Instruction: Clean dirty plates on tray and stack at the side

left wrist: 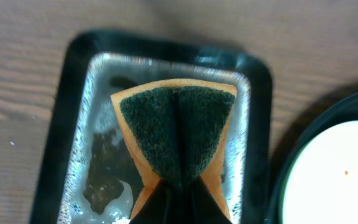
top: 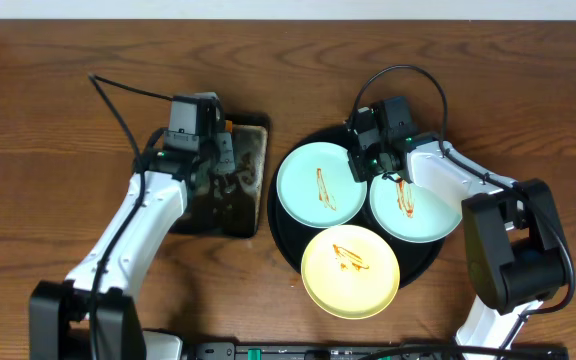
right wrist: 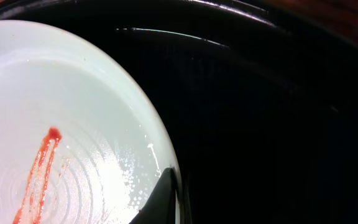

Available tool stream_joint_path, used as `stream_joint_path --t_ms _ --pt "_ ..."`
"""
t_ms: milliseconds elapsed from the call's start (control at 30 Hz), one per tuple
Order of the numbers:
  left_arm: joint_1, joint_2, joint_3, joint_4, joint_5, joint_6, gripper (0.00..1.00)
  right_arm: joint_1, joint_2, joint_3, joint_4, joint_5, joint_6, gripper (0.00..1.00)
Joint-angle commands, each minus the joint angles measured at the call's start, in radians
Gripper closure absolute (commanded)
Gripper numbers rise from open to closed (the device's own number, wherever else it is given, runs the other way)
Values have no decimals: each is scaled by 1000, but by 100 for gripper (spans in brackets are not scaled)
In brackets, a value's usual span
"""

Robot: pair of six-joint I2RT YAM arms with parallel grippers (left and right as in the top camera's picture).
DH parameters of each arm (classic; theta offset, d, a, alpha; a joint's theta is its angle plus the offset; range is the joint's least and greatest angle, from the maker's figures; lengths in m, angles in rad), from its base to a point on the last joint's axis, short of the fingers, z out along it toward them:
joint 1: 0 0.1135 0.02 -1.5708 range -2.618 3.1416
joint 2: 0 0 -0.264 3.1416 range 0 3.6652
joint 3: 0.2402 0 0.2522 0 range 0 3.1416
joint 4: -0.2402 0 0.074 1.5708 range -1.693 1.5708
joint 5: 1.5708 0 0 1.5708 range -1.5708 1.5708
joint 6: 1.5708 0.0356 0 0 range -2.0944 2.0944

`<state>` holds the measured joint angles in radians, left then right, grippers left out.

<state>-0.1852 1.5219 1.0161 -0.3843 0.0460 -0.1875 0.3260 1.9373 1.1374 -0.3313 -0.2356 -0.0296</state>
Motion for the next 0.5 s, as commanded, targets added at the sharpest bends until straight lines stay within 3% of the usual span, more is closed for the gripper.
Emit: stream_joint_path --t_ms 0,467 --pt "-2 45 2 -16 6 -18 93 18 19 10 -2 0 51 99" --pt "-2 59 2 -94 59 -17 92 21 19 10 -8 0 52 99"
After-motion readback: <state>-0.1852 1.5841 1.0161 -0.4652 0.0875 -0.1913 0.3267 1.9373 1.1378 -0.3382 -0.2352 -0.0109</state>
